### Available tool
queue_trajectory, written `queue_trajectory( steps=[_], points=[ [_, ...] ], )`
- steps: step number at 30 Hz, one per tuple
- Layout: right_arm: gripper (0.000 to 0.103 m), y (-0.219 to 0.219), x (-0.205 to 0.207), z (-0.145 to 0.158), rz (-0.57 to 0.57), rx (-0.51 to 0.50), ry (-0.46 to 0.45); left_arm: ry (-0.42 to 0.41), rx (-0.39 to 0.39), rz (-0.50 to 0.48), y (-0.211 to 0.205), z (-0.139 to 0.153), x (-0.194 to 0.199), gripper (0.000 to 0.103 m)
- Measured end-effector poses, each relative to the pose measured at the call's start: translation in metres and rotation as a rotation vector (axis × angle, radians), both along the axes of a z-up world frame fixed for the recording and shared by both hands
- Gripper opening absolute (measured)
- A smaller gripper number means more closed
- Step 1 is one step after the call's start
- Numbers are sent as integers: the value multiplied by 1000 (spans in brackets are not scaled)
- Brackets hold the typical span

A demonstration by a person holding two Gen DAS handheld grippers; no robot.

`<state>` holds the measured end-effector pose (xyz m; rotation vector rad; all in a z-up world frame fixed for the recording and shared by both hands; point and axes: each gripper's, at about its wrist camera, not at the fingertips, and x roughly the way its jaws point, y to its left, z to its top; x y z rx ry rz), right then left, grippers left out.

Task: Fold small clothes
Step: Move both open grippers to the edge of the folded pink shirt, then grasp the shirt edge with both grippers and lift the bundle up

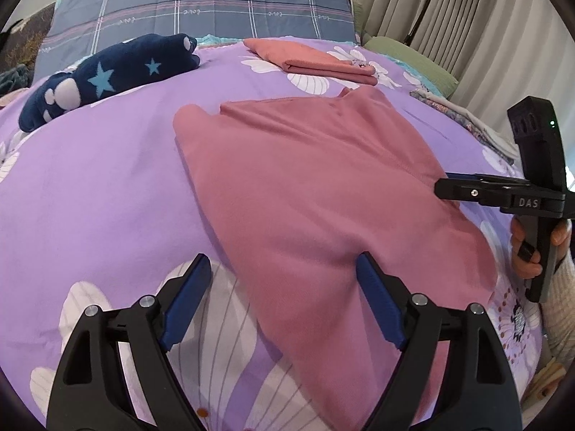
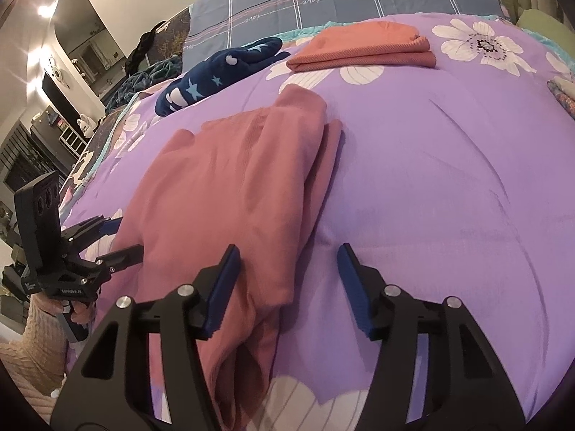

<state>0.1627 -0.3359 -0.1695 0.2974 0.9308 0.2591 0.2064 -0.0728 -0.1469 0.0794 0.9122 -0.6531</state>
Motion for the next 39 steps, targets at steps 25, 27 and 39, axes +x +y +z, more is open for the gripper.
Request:
queue_trajectory(
  steps=[25, 27, 39],
  points=[
    [56, 9, 30, -6, 132, 66, 105, 106, -97, -53, -1, -7, 47, 63],
    [56, 10, 46, -10, 127, 91, 100, 102, -97, -55, -8, -8, 55, 64],
    [21, 28, 61, 2, 77, -38, -12, -33, -49, -57, -19, 6, 49, 28]
  ],
)
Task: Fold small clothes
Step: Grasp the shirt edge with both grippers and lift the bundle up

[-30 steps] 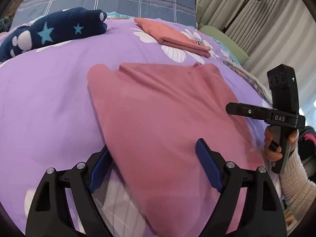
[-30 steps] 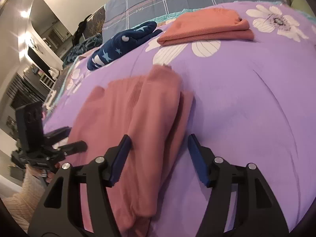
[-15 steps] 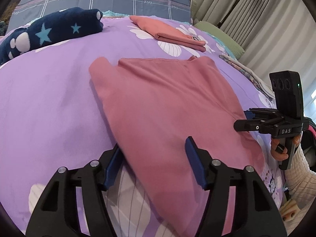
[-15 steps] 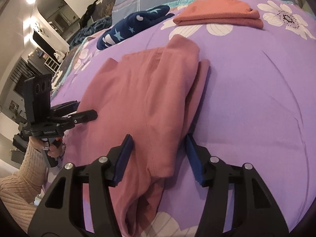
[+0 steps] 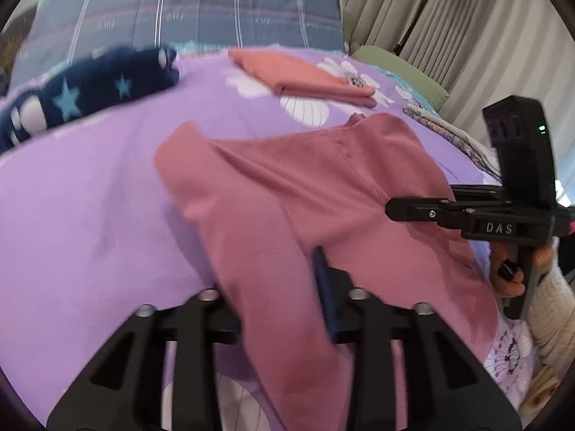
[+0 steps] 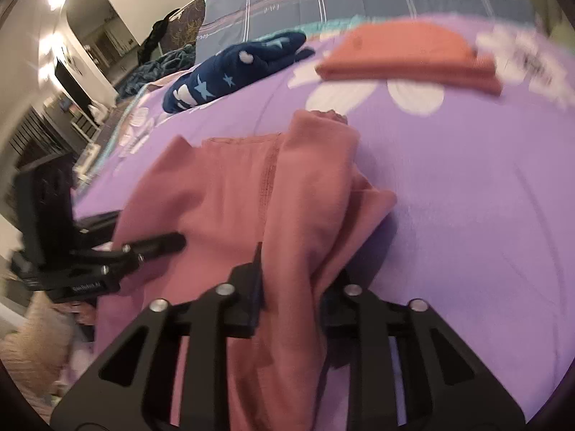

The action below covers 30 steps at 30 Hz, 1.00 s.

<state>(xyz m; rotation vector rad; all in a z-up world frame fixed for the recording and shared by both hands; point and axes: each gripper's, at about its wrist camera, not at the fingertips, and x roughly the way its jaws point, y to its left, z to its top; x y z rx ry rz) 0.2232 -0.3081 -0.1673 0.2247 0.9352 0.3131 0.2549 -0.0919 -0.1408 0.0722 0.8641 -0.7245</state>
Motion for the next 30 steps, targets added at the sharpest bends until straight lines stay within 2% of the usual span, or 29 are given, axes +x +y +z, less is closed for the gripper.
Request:
queue_trajectory(
  steps=[3, 10, 21, 30],
  points=[
    [19, 15, -17, 21, -13, -90, -89, -83, 19, 0, 0, 18, -14, 26],
    [19, 26, -62, 72, -59, -183, -269, -227, -14, -11, 4, 66, -48, 24],
    [19, 33, -130, 129, -127, -283, -454, -387, -33, -23, -6, 122, -101, 24],
    [19, 28, -171, 161, -173, -335, -554, -480, -43, -41, -18, 154, -132, 24]
  ],
)
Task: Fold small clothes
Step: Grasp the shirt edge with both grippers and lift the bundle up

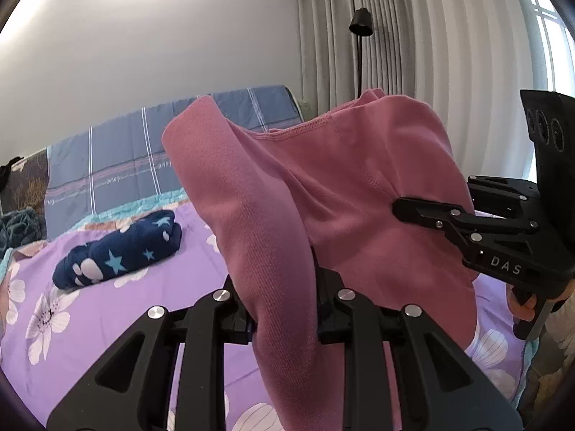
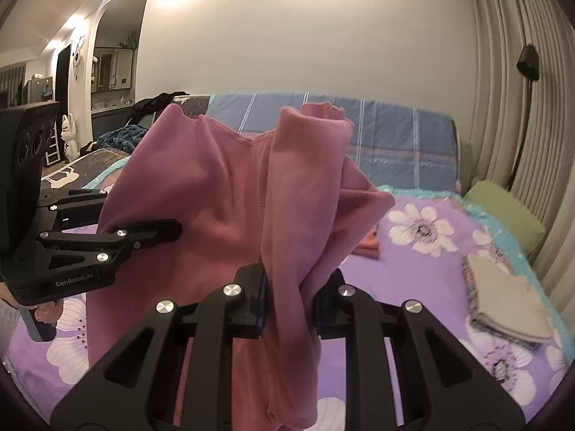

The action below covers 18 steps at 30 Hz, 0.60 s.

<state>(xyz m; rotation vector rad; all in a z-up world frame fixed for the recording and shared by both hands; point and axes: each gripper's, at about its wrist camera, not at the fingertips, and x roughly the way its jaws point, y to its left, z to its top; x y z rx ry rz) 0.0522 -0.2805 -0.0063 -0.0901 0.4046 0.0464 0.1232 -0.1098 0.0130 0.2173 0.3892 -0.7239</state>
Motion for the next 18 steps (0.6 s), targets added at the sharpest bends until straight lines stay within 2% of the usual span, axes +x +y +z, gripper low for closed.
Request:
queue_trajectory(
  steps=[9, 18],
  points=[
    [19, -11, -10, 23, -55, -45, -89, -67, -3, -18, -24, 23, 3, 24],
    [19, -32, 11, 28, -106, -43, -125, -122, 21, -34, -55, 31, 30, 24]
  ],
)
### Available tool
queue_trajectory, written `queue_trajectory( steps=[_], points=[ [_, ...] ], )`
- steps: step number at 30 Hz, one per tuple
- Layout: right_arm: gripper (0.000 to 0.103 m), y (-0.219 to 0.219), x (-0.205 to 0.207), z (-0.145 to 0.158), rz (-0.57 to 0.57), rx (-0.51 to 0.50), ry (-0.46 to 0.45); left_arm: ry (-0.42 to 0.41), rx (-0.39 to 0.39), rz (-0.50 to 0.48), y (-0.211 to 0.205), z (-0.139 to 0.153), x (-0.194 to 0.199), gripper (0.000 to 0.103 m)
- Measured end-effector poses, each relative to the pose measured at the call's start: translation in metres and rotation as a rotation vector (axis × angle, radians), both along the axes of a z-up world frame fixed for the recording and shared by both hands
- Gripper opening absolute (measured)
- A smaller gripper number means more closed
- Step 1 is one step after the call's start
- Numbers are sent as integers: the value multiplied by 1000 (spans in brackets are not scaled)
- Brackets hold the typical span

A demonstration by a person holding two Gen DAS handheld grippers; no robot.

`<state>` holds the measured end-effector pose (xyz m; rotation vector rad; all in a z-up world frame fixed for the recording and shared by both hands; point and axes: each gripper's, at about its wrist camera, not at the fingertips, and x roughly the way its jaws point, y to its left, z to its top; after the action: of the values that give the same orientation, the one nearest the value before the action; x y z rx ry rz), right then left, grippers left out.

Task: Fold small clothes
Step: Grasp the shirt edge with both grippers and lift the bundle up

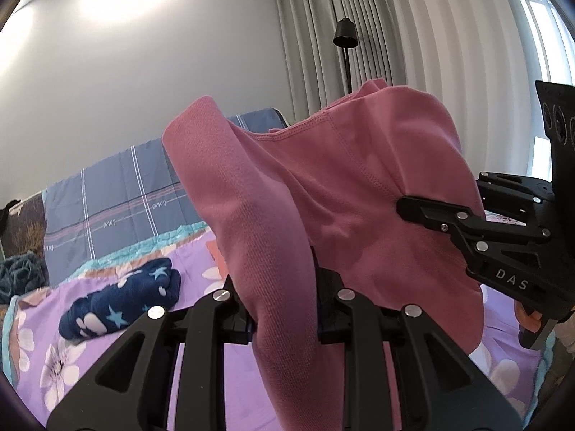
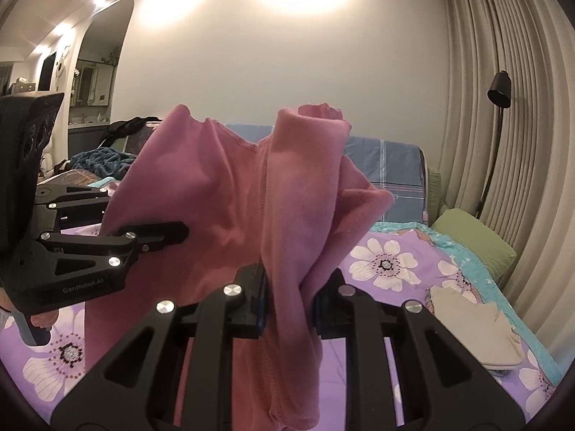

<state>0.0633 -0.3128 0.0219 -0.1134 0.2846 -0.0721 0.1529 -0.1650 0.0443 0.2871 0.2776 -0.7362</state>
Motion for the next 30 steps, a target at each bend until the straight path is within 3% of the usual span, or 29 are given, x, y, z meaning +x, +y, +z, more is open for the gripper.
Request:
queue_trajectory(
  steps=[17, 25, 30],
  points=[
    [19, -40, 68, -5, -65, 12, -17, -29, 10, -26, -48, 5, 64, 24],
    [19, -72, 129, 2, -57, 77, -10, -23, 24, -9, -69, 19, 120, 23],
    [19, -91, 172, 15, -50, 134, -18, -63, 41, 17, -87, 38, 152, 23]
  ],
)
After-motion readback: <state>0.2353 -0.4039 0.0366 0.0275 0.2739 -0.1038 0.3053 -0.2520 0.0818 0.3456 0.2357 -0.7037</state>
